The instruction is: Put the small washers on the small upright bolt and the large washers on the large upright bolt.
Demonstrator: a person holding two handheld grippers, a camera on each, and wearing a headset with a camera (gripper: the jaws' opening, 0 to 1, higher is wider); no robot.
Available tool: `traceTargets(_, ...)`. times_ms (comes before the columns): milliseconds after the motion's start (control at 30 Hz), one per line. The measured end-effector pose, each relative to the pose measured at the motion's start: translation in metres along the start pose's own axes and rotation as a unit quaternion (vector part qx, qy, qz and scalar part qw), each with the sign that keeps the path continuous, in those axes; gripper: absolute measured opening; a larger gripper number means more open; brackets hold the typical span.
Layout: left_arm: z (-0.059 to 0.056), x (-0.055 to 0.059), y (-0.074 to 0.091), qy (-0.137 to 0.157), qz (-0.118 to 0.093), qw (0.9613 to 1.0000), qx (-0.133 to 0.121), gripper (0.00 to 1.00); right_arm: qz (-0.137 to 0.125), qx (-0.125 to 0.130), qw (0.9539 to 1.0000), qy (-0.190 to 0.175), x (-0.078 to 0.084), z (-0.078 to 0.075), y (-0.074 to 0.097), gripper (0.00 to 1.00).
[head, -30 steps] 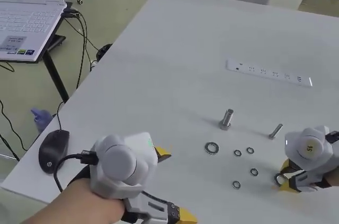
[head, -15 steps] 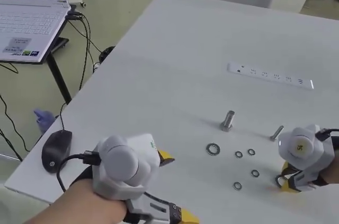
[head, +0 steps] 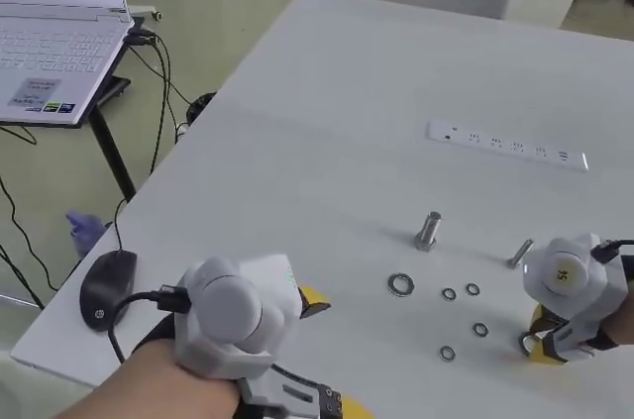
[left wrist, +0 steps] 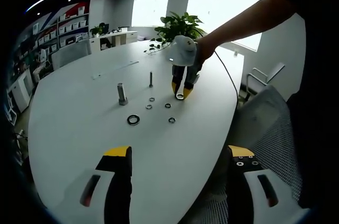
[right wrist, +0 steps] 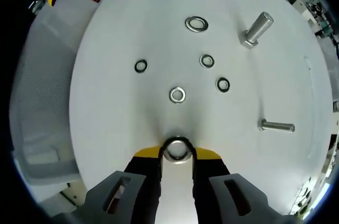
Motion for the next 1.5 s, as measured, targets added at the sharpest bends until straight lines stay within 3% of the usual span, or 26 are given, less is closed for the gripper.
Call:
traceTargets(267,0.001,-0.001,0.0,-0.003,0.0,1.0,0.001,0.71,-0.004,-0.005,1.0,-0.006,-0.004,-0.004,0.013,0.21)
traceTargets(633,0.005,-0.006,0.0,-0.005,-0.008,1.0,-0.001,0.74,-0.003,-0.005,1.0,0.002,-0.022,-0.016,0.042,0.21)
traceTargets(767,0.008,-0.005,0.0,-0.001,-0.011,0.9999,-0.005,0.77,-0.012,-0.01,0.9999,0.005,-0.028,-0.021,0.052,0.21)
traceTargets(1100,0.014,0.001,0.001,0.0,-0.014,0.9998,-0.017,0.9,-0.014,0.01,0.9997,0.017,-0.043,-0.045,0.073,0.21)
traceTargets(1300,0.014,0.003,-0.001,-0.005,-0.019,0.9994,-0.027,1.0,-0.016,0.016,0.9995,0.02,-0.056,-0.052,0.081,0.21)
traceTargets(1500,0.013,0.005,-0.004,0.002,-0.017,0.9995,-0.025,0.99,-0.019,0.015,0.9994,0.023,-0.067,-0.056,0.084,0.21)
Point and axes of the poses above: the centre of the closed fingertips' face, and the gripper's own axes: y roughly backward along the fingers, z roughly to its left, x roughly out of its underside, the point moved 10 cm from there along y, roughly backward along the fingers, and after that the axes turned 9 degrees about x, right-handed, at the moved point
